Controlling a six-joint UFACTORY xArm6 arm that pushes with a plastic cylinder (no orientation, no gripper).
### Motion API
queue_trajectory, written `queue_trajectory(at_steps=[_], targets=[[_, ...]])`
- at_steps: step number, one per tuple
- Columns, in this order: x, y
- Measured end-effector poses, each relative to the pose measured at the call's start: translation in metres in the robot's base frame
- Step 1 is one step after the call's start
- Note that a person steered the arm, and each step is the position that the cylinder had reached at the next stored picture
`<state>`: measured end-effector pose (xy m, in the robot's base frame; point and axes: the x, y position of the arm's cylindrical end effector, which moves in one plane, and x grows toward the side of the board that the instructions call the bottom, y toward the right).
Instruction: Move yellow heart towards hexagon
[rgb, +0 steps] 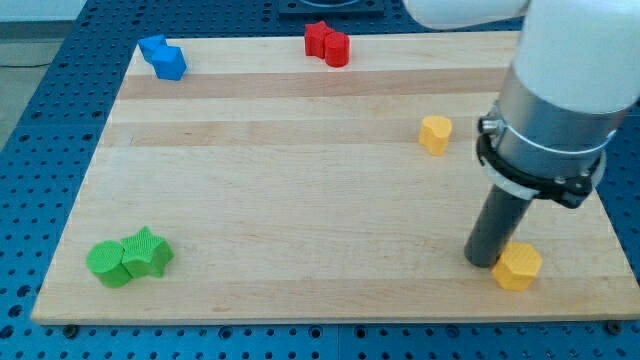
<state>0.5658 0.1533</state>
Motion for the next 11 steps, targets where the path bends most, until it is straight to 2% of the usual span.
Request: queue_trajectory(at_steps=[1,2,3,5,6,7,10,11], targets=[[0.0,0.005],[-0.014,-0.019],[-0.048,-0.05],[-0.151,-0.1],[-0.189,-0.094],[-0.193,-0.06],[-0.135,-0.021],[-0.144,-0.011]])
